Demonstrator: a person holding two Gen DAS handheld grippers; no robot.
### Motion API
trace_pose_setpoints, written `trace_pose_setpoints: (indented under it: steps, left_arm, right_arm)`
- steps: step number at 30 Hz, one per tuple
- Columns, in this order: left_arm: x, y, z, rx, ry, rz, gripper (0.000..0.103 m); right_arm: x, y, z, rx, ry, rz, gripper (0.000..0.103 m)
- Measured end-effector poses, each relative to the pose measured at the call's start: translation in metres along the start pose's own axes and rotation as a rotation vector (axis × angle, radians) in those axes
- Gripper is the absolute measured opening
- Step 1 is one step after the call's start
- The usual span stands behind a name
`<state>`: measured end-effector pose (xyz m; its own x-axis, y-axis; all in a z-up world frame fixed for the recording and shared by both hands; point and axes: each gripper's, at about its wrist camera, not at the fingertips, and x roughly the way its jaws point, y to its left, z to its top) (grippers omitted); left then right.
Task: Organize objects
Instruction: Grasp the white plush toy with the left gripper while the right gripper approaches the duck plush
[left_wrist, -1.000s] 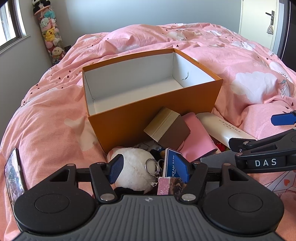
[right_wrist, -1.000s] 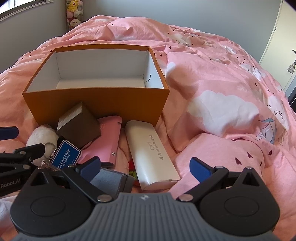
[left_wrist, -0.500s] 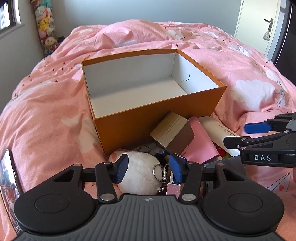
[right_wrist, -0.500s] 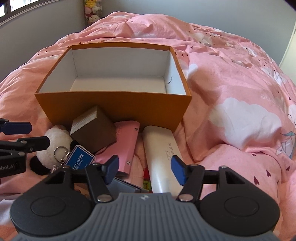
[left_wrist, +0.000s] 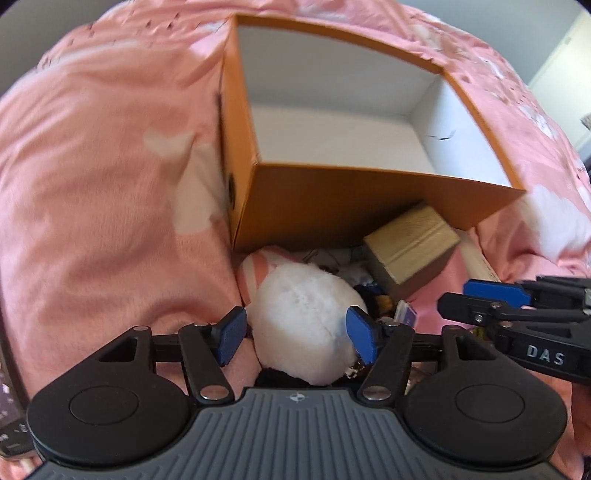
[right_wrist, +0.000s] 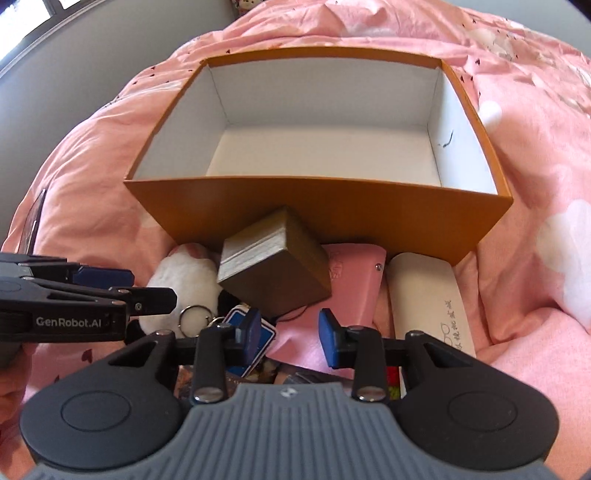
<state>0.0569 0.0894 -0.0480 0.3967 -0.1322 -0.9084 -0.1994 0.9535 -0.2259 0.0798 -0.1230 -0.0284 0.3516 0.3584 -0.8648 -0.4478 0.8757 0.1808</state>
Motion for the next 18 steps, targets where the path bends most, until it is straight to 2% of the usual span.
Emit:
trace_pose_setpoints:
  steps: [3,7,12,18]
  left_arm:
    - [0.013,0.010,0.002,-0.073,0.038,-0.059,0.080]
    - [0.026,0.012,0.003,-0.091,0.069,-0.081,0.088]
    - [0.035,0.007,0.003,-0.078,0.077,-0.065,0.088]
    - [0.032,-0.001,-0.001,-0.027,0.048,-0.032,0.080]
  right_arm:
    - [0.008,-0.007,0.003,0.016,0.022,-0.004,0.037]
    - [0.017,-0.011,0.006,0.025,0.047,0.013,0.044]
    - [0.021,-0.009,0.011,0.013,0.060,0.023,0.045]
    - [0.019,-0.011,0.012,0.029,0.058,0.019,0.045]
